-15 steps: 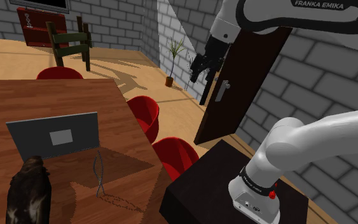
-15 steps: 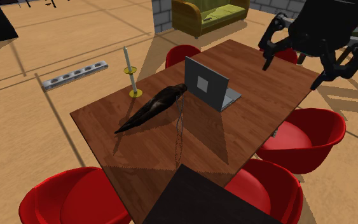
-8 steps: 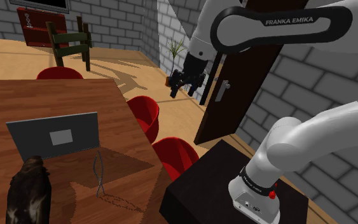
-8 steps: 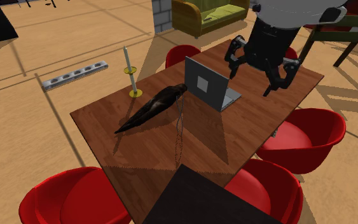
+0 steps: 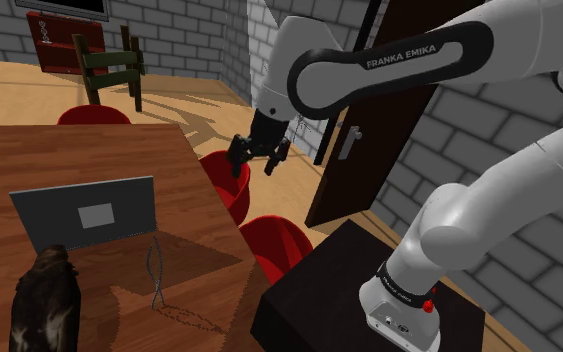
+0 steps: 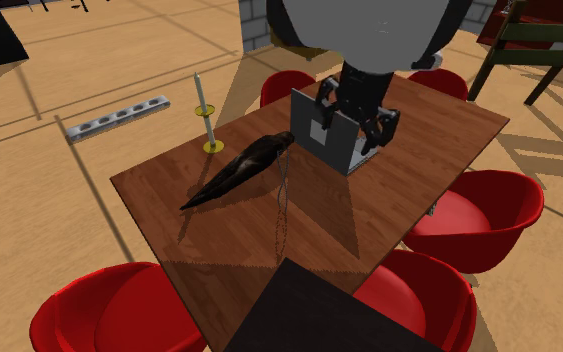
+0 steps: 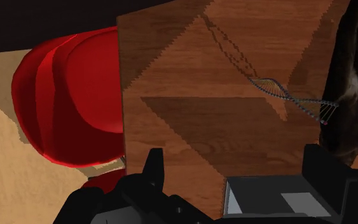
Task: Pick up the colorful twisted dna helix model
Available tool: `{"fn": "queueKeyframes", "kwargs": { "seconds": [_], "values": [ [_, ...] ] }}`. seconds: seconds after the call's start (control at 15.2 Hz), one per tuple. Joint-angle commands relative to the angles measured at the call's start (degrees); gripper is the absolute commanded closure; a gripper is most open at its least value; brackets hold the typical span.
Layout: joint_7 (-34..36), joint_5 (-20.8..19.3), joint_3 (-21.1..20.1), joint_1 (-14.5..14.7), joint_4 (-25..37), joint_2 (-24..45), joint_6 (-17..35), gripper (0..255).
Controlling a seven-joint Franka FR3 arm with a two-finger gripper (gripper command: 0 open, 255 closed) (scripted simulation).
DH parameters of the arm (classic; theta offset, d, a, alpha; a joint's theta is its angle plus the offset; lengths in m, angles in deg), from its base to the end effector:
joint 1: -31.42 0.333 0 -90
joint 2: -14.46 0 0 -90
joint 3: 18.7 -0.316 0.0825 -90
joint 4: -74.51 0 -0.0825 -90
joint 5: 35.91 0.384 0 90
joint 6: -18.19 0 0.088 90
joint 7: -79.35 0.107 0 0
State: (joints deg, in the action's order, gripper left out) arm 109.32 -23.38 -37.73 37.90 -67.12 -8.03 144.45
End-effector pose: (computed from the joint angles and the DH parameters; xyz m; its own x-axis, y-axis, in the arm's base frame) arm 0.3876 0.1964 0.4369 0.9745 -0.2159 0.0613 -0.2085 -0.9719 -0.1094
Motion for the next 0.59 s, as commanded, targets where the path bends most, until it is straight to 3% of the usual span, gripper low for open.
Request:
{"fn": "queueKeyframes", "kwargs": {
  "seconds": [0.0, 0.53],
  "values": [
    [2.71, 0.01, -1.99, 0.11, 1.12, 4.26, 3.22, 0],
    [15.28, -5.33, -8.02, 0.67, 8.51, 21.77, 12.91, 0]
  ]
}}
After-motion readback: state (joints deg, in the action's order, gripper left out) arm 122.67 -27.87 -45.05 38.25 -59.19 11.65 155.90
